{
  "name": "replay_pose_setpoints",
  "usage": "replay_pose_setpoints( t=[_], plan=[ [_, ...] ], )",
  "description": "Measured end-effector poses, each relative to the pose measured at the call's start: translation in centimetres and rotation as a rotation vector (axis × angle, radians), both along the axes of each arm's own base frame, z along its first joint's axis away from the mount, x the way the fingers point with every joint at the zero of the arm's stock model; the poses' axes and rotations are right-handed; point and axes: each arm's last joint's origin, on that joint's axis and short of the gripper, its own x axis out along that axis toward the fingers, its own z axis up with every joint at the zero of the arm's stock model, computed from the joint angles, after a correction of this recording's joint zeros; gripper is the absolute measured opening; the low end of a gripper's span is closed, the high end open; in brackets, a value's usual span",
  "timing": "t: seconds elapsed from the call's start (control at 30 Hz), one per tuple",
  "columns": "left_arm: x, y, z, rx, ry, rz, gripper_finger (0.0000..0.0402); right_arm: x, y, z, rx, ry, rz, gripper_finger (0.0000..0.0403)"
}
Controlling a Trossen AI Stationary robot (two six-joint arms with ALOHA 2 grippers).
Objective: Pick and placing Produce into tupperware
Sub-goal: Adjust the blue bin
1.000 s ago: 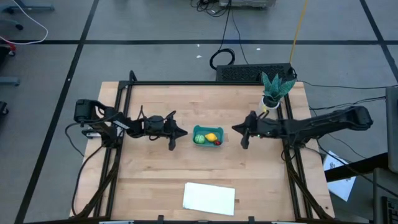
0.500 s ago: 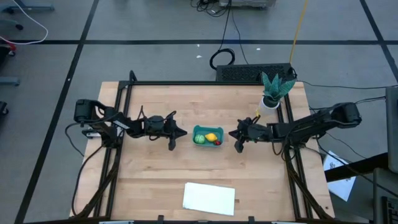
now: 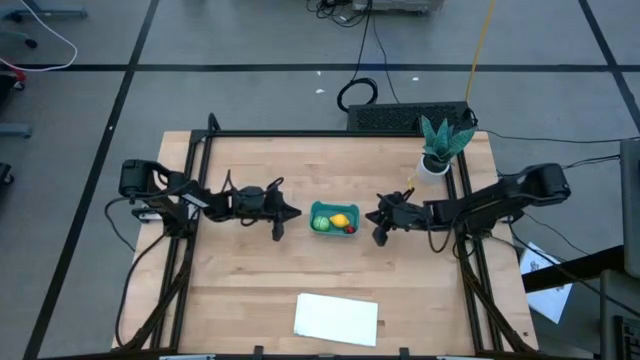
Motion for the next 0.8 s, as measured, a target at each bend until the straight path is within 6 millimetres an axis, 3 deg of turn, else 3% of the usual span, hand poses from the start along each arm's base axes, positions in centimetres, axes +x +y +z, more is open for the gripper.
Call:
replay_pose_setpoints(
  t=[0.23, 0.53, 0.8],
  plan=[
    [1.0, -0.2, 0.4, 0.001, 0.005, -0.006, 0.0026, 0.7, 0.0, -0.6, -0.001, -0.026, 0.005, 0.0],
    [3.0, 0.0, -1.5, 0.002, 0.078, -0.019, 0.0026, 0.7, 0.0, -0.9, -0.002, -0.013, 0.006, 0.0],
    [3.8, 0.0, -1.7, -0.008, 0.082, -0.044, 0.0026, 0.8, 0.0, -0.9, -0.014, -0.011, 0.013, 0.0]
  ],
)
